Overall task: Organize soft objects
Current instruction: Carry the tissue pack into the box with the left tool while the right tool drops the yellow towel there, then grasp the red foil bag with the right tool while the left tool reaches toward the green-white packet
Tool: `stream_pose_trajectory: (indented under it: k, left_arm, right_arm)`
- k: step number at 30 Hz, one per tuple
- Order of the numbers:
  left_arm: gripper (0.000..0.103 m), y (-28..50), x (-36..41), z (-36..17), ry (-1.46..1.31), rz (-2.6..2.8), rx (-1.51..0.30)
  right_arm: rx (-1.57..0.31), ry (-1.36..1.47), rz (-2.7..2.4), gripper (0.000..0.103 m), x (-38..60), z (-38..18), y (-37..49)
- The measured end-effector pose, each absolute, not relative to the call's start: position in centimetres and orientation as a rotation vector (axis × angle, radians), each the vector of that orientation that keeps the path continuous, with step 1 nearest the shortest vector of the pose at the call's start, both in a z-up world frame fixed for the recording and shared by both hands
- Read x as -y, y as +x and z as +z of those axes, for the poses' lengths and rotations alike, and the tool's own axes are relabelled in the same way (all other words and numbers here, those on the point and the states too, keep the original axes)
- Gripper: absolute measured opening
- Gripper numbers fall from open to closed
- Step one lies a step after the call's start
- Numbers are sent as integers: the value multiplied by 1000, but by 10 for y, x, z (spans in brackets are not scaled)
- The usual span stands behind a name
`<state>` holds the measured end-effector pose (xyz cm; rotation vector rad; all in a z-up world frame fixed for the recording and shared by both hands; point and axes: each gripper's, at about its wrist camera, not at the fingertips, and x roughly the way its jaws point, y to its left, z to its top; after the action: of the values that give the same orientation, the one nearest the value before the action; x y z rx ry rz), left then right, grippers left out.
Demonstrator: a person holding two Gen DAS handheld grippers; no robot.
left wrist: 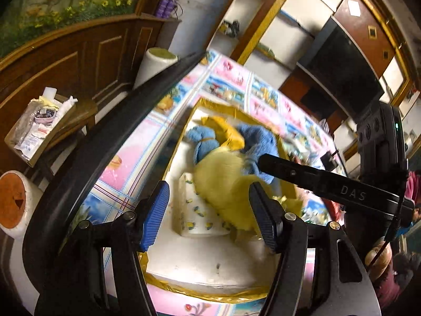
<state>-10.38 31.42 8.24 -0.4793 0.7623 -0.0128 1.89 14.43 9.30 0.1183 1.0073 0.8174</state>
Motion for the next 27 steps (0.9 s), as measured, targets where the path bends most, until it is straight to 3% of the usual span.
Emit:
stream_pose_trajectory:
  k: [5, 10, 18, 23, 27]
  left_arm:
    - [63, -114, -303, 99, -465, -15, -687]
    - [63, -118, -278, 109, -417, -47, -665]
    - [63, -107, -191, 109, -262, -279, -745]
    - [63, -105, -172, 107, -257, -276, -772]
    - [63, -107, -170, 109, -282, -258, -787]
  right_arm:
    - [-893, 102, 770, 60, -98, 113, 6]
    - [-845, 57, 577, 60, -26, 108, 13]
    - [-922, -6, 219, 61, 76, 73, 63]
    - [-1014, 57, 513, 60, 48, 61, 45]
    - [-1090, -61, 639, 57, -3, 37, 27]
